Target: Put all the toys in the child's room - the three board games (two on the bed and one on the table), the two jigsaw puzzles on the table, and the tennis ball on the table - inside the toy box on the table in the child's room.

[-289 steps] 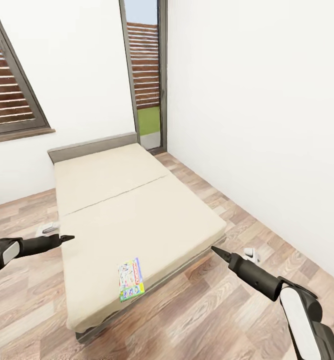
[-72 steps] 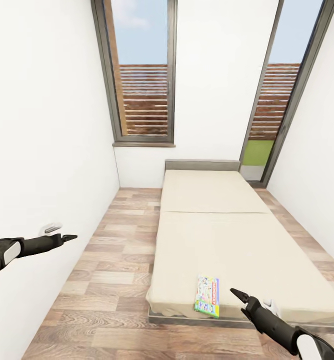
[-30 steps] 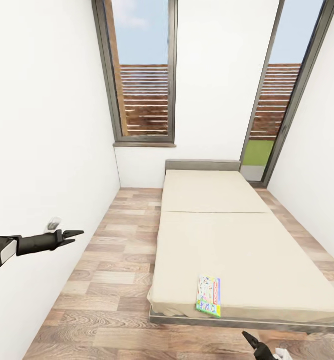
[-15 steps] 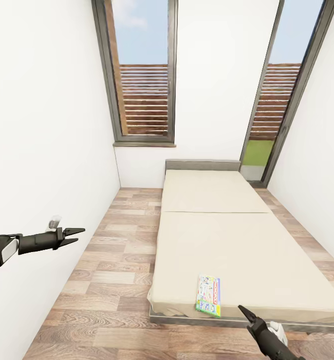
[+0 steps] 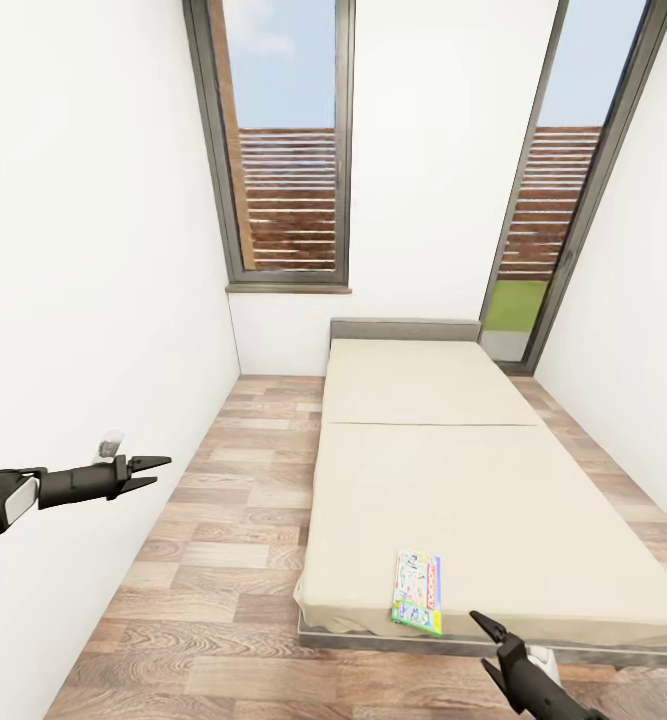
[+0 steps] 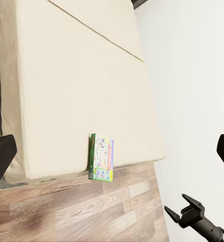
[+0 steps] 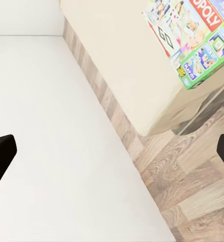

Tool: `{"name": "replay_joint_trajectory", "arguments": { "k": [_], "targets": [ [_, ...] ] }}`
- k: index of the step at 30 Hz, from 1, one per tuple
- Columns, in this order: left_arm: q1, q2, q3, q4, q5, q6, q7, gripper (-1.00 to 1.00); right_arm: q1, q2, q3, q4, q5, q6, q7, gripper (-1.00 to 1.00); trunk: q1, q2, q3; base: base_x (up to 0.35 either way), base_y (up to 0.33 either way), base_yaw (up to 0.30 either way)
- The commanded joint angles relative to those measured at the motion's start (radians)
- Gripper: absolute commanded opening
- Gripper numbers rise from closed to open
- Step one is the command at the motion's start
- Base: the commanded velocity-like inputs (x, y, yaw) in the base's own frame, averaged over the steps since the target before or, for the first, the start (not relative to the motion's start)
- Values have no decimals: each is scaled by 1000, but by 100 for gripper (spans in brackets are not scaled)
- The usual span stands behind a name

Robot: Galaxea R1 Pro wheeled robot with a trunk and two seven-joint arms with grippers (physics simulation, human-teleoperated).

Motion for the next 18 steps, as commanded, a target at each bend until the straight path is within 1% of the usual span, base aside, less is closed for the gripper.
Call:
{"name": "replay_joint_trajectory", "arguments": {
  "k": [1, 5, 13, 18],
  "targets": [
    [-1, 0, 8, 0, -9, 9, -3, 100, -1, 1, -14, 0, -4, 14, 1, 100, 4, -9, -5, 0, 0, 0],
    [-1, 0, 10, 0, -9, 9, -7, 100, -1, 3, -74, -1, -4, 42, 8, 100, 20, -37, -18, 0, 0, 0],
    [-1, -1, 9, 1, -9, 8, -4, 100, 7, 0, -118, -1, -2, 47, 11, 100, 50, -93, -43, 0, 0, 0],
    [-1, 0, 10, 1, -9, 8, -4, 100, 9, -1, -125, -1, -2, 44, 12, 100, 70, -128, -58, 0, 0, 0]
  ]
}}
